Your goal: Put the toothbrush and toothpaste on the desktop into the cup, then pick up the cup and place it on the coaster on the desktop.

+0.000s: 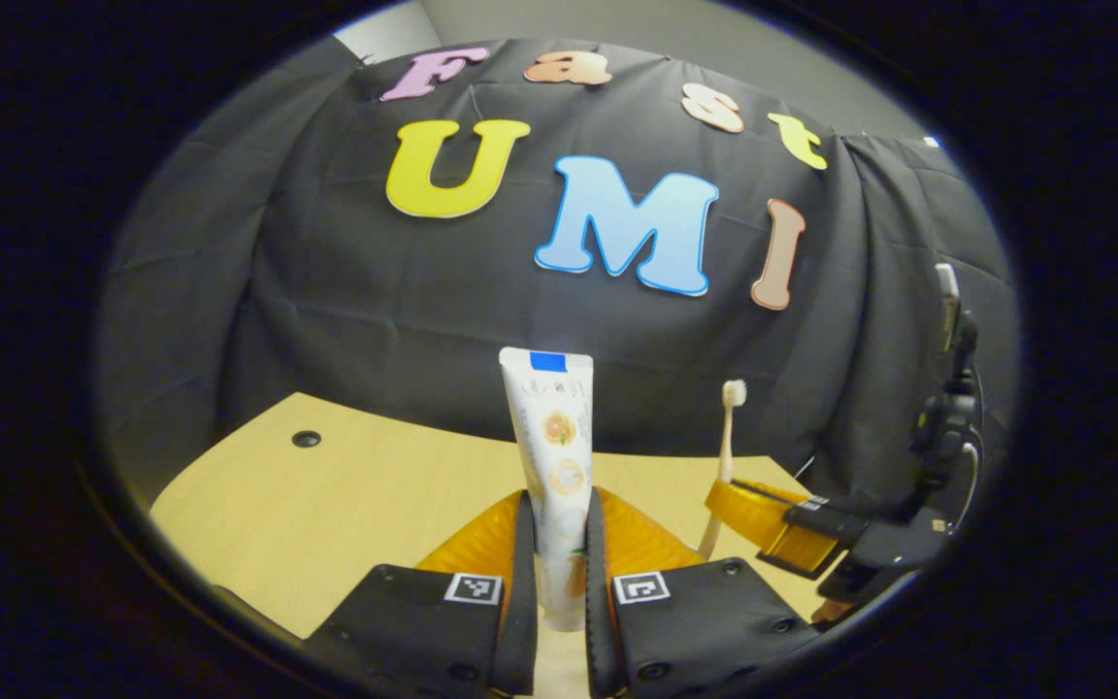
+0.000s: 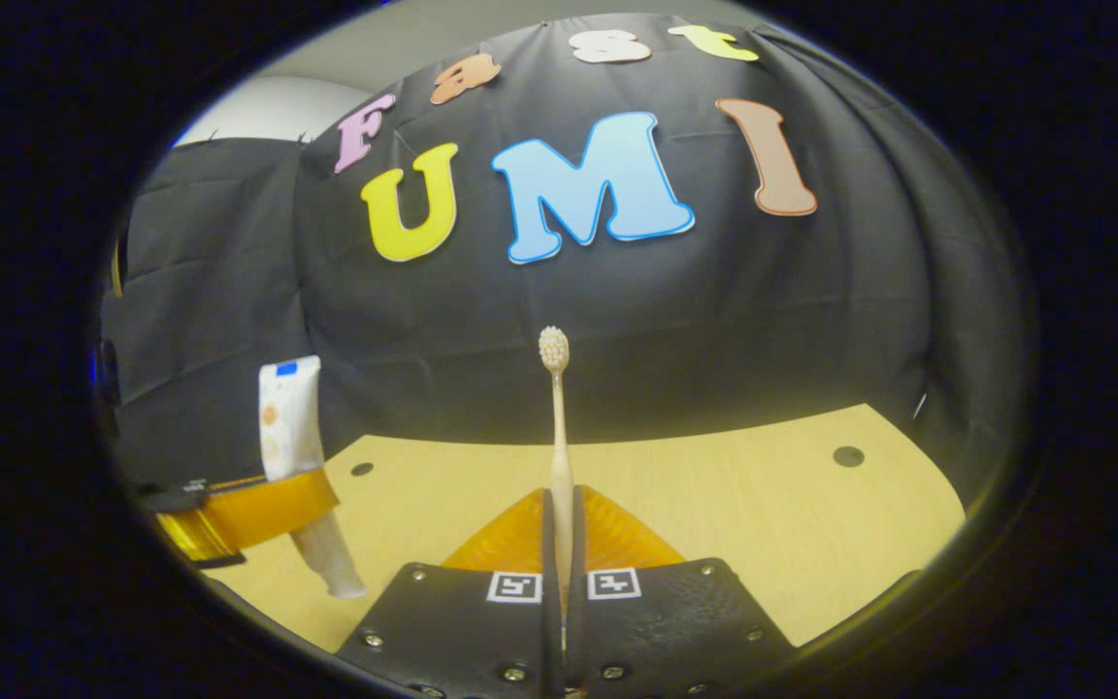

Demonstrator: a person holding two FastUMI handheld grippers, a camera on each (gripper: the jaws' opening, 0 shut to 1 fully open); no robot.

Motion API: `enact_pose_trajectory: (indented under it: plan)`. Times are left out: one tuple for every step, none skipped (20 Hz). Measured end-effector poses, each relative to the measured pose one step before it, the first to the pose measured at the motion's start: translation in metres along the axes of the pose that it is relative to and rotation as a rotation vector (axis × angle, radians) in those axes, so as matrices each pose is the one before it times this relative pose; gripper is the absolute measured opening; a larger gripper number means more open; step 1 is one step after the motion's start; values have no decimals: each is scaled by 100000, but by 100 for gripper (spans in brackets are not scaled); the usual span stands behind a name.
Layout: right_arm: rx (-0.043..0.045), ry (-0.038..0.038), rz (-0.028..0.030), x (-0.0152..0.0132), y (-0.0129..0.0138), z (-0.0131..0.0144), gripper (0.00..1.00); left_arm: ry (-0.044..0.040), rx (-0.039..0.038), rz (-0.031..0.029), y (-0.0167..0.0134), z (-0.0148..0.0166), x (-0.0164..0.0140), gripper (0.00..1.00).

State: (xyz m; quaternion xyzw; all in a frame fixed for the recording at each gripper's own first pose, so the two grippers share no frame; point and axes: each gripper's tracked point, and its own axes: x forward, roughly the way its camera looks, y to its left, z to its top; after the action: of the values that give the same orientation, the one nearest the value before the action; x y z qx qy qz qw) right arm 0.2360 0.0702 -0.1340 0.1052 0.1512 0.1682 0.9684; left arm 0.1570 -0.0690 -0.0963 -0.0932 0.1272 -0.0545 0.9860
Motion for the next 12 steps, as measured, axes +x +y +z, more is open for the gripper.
enact_pose_trajectory:
  plan:
    - [-1077,1661,-1,423,-54,-635,3,-53,-43,69,102,39,-122,27]
    - [-1045,1656,-350,467,-48,-780,3,266,394,863,138,-106,-103,27]
    - [-981,1985,-584,302,-109,-610,3,321,380,203,251,-33,-76,27]
    - [-878,1613,-548,135,-98,-652,3,202,256,680,350,-48,-137,27]
    - [-848,1415,-322,434,-124,-290,4,65,233,633,302,-3,0,27]
    - [-627,1513,-439,-249,-10,-364,5,134,100,646,303,26,-72,27]
    - [-229,1755,-476,6,-144,-406,5,173,-120,484,157,5,4,27]
    - [-122,1410,-27,122,-67,-446,5,376,-155,61,6,-89,-12,27]
    - [-126,1133,-403,-102,-150,-150,5,496,-147,132,67,-113,-63,27]
    - [-144,787,-472,-31,-161,-196,6,660,-254,-209,-64,-198,77,27]
    - [59,407,-195,-95,-121,-146,9,368,-292,76,-16,-138,-4,27]
    - [336,391,280,-264,103,101,11,244,-184,-71,-59,-63,28,27]
